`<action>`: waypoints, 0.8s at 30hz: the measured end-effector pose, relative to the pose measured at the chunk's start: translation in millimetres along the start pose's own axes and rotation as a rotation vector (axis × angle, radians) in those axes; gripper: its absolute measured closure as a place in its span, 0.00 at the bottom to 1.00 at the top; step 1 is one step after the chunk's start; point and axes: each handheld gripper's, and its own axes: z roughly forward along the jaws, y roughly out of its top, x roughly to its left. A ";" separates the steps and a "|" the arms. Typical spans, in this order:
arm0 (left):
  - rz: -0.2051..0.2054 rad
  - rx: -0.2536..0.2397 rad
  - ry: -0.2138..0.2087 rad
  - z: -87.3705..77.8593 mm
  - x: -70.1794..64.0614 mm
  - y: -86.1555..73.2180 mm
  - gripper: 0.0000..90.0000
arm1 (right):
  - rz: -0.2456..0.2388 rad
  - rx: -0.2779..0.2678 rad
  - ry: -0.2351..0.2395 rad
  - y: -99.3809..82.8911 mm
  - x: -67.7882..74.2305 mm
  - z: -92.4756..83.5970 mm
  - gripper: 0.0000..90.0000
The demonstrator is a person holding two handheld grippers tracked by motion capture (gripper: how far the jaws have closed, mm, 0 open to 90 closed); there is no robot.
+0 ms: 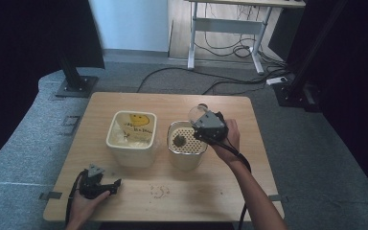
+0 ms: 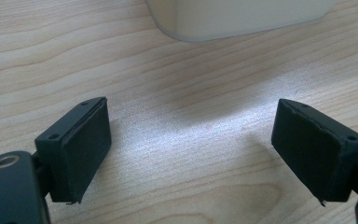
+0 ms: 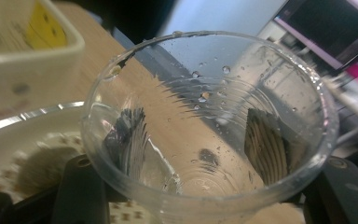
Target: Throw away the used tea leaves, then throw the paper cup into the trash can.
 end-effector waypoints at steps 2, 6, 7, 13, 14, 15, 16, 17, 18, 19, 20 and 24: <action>-0.001 0.000 0.000 0.1 -0.1 0.2 0.13 | 0.128 -0.029 0.062 -2.2 -6.7 -2.1 0.43; -0.002 -0.003 0.002 0.7 0.1 0.5 0.13 | 0.196 -0.058 0.106 0.7 -9.1 -3.4 0.43; -0.001 -0.003 0.002 0.6 0.0 0.4 0.13 | 0.221 -0.069 0.130 4.7 -8.1 -3.2 0.43; 0.000 -0.001 0.000 0.2 -0.3 0.1 0.14 | 0.271 -0.107 0.210 24.9 4.7 0.7 0.42; 0.001 -0.001 -0.002 -0.1 -0.2 -0.1 0.14 | 0.277 -0.111 0.229 30.5 9.7 2.4 0.42; 0.001 -0.001 -0.005 -0.4 -0.5 -0.4 0.14 | 0.280 -0.112 0.246 36.0 15.2 4.5 0.42; 0.001 -0.003 -0.006 -0.5 -0.5 -0.7 0.14 | 0.285 -0.112 0.273 42.5 22.4 8.2 0.42; 0.003 -0.001 -0.006 -0.7 -0.5 -0.7 0.14 | 0.295 -0.112 0.297 47.4 28.3 11.7 0.42; 0.004 -0.001 -0.007 -0.7 -0.5 -0.8 0.14 | 0.299 -0.112 0.314 50.8 32.5 14.8 0.42; 0.002 -0.003 -0.009 -0.6 -0.6 -0.8 0.14 | 0.302 -0.109 0.329 55.5 38.5 19.5 0.42; 0.001 -0.004 -0.010 -0.5 -0.7 -0.8 0.13 | 0.300 -0.106 0.343 60.1 44.5 24.9 0.41; 0.003 -0.004 -0.015 -0.5 -0.8 -0.6 0.13 | 0.304 -0.080 0.401 79.6 67.3 50.6 0.41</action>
